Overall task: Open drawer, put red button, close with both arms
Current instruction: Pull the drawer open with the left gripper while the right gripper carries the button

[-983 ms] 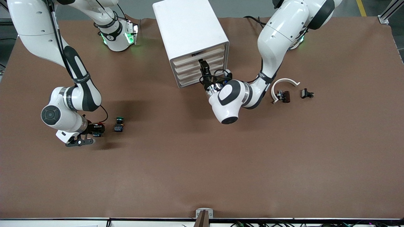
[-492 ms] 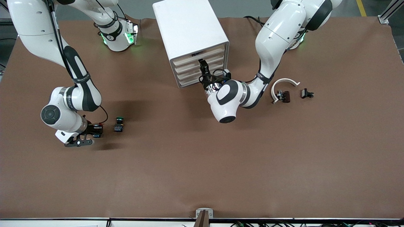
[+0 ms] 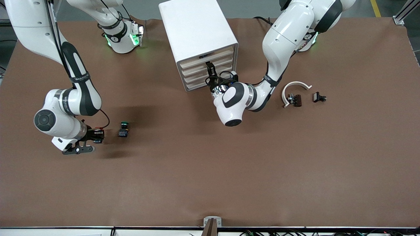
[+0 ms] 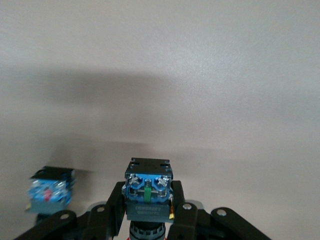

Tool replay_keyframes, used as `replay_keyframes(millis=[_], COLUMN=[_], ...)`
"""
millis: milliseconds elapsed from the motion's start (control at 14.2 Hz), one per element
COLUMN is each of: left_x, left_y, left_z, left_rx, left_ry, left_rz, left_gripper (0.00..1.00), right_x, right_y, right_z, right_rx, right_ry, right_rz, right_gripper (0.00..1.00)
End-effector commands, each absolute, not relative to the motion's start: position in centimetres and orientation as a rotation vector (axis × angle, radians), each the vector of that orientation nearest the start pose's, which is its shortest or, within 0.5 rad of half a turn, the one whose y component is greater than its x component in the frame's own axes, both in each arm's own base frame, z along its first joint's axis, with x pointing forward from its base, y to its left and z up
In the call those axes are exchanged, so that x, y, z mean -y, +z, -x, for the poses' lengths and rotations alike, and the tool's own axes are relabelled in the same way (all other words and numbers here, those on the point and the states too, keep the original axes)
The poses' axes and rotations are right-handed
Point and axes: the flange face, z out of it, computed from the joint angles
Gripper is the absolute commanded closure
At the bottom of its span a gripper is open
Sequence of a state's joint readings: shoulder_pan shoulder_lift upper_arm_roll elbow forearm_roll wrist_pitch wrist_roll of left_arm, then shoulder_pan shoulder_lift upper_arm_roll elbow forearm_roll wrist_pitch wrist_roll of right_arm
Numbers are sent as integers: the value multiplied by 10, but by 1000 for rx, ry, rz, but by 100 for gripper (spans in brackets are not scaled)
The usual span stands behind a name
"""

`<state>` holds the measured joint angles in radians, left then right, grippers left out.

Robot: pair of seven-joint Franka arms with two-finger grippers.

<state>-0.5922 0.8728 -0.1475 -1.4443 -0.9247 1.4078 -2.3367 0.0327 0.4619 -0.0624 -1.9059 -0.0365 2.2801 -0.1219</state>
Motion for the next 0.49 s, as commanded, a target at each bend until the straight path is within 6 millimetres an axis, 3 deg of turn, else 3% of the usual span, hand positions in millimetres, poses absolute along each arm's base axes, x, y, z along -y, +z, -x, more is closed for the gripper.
replay_keyframes(millis=[0,281,421], left_x=[488,468,460], left_y=[182,187,190], left_z=[-427,-461,-475], left_rx=[1673,1768,1801], left_ry=[1269,1251,1258], left_rz=[1191,1217,1237], left_gripper=[100,100,100], right_x=[4,-23,-48], right_y=[284,319,342], right_z=[-619,-610,-599], right_rx=[124,31,-27], right_ry=[143,182,222], right_rz=[3176,3180,3185], right_gripper=[81,80,81])
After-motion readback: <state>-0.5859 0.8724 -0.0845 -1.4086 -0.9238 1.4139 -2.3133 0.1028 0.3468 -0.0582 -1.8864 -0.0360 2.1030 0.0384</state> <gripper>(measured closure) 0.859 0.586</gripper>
